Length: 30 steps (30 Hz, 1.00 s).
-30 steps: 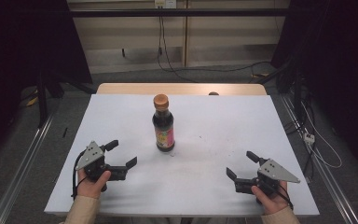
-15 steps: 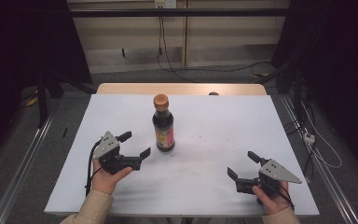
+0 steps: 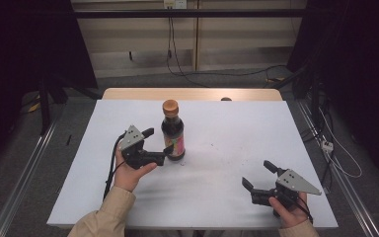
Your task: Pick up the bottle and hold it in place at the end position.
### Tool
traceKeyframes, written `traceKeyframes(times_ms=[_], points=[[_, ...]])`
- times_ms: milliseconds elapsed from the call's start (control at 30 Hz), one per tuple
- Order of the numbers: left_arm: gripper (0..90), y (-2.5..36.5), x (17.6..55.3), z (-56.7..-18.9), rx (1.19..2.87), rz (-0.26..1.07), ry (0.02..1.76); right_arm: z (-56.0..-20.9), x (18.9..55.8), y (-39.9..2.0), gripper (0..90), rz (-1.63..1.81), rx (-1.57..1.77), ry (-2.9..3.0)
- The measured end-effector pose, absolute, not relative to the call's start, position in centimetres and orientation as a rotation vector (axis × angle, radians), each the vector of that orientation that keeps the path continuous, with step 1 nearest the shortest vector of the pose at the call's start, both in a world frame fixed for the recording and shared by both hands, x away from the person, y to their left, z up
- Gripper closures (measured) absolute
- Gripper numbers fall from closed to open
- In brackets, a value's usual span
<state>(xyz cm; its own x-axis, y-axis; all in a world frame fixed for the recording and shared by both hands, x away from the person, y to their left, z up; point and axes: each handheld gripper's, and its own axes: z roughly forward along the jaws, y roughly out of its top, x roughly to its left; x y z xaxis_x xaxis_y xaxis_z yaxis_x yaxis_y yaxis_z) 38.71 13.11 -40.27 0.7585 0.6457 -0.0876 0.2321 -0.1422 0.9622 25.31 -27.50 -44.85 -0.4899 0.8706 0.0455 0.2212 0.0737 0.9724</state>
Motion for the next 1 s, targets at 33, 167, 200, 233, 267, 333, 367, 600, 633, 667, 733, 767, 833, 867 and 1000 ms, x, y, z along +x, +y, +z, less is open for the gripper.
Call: traceKeyframes(times_ms=[33,167,200,233,267,333,367,600,633,667,733,767,833,867,1000], points=[[4.9,12.9,38.9,-40.3,1.715,0.414,0.695,-44.9,25.3,-27.5,3.3,1.447,1.083,1.780],[5.9,12.2,39.6,-40.3,1.730,0.407,0.685,-44.9,25.3,-27.5,3.4,1.450,1.087,1.779],[6.2,12.2,39.6,-40.3,1.730,0.407,0.685,-44.9,25.3,-27.5,3.4,1.448,1.089,1.780],[6.5,11.9,39.7,-40.3,1.719,0.397,0.690,-44.9,25.3,-27.6,3.4,1.446,1.085,1.782],[6.6,11.9,39.7,-40.3,1.719,0.397,0.690,-44.9,25.3,-27.6,3.4,1.450,1.090,1.778],[7.1,11.7,39.9,-40.3,1.728,0.410,0.675,-44.9,25.3,-27.6,3.5,1.449,1.089,1.779],[7.4,11.6,40.0,-40.2,1.725,0.416,0.676,-44.9,25.3,-27.6,3.5,1.451,1.090,1.779],[8.3,11.0,40.8,-40.2,1.723,0.410,0.673,-44.9,25.3,-27.7,3.6,1.452,1.091,1.776],[8.7,10.9,40.8,-40.2,1.726,0.410,0.672,-44.9,25.3,-27.7,3.6,1.454,1.090,1.777],[8.8,10.8,40.9,-40.2,1.726,0.412,0.672,-44.9,25.3,-27.7,3.5,1.454,1.090,1.777],[10.0,10.5,41.0,-40.2,1.733,0.412,0.666,-44.9,25.3,-27.7,3.6,1.454,1.090,1.777],[10.2,10.4,41.1,-40.3,1.737,0.412,0.661,-44.9,25.3,-27.7,3.6,1.454,1.091,1.778],[10.9,10.1,41.2,-40.4,1.739,0.419,0.662,-44.9,25.3,-27.7,3.6,1.454,1.090,1.780],[11.2,10.1,41.2,-40.4,1.739,0.419,0.662,-44.9,25.3,-27.7,3.6,1.454,1.089,1.780],[12.5,9.8,41.4,-40.4,1.735,0.421,0.656,-44.9,25.2,-27.7,3.6,1.456,1.086,1.779]])
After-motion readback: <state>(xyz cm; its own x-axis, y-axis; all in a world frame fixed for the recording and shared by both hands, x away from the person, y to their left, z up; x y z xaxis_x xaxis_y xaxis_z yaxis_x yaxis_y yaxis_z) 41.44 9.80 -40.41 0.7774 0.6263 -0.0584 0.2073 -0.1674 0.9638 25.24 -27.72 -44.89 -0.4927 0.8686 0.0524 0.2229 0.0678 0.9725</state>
